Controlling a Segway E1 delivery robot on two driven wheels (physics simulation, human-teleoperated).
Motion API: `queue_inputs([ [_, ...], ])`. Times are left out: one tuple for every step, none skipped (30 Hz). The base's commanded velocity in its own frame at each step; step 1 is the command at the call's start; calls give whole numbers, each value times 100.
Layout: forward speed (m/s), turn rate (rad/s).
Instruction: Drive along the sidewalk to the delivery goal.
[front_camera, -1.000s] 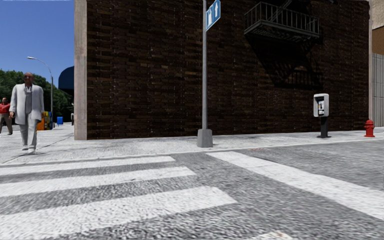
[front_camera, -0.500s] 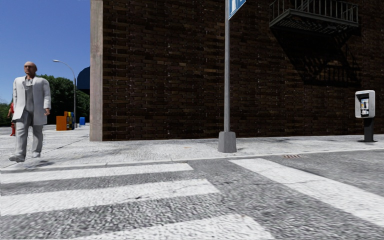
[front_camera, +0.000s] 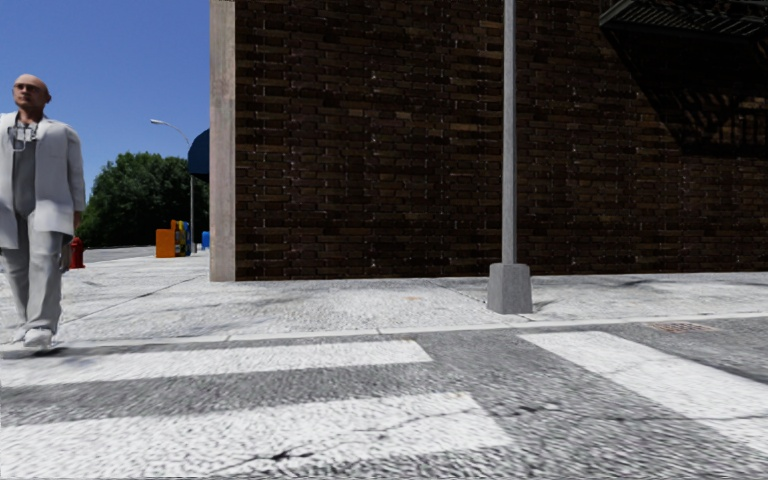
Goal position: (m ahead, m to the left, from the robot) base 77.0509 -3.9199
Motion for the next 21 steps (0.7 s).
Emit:
queue_inputs([
  [127,39],
  [127,39],
  [127,39],
  [127,39],
  [127,39],
  [127,39],
  [127,39],
  [127,39],
  [127,39],
  [127,39],
  [127,39],
  [127,39],
  [127,39],
  [127,39],
  [127,39],
  [127,39],
  [127,39],
  [127,39],
  [127,39],
  [127,39],
  [127,39],
])
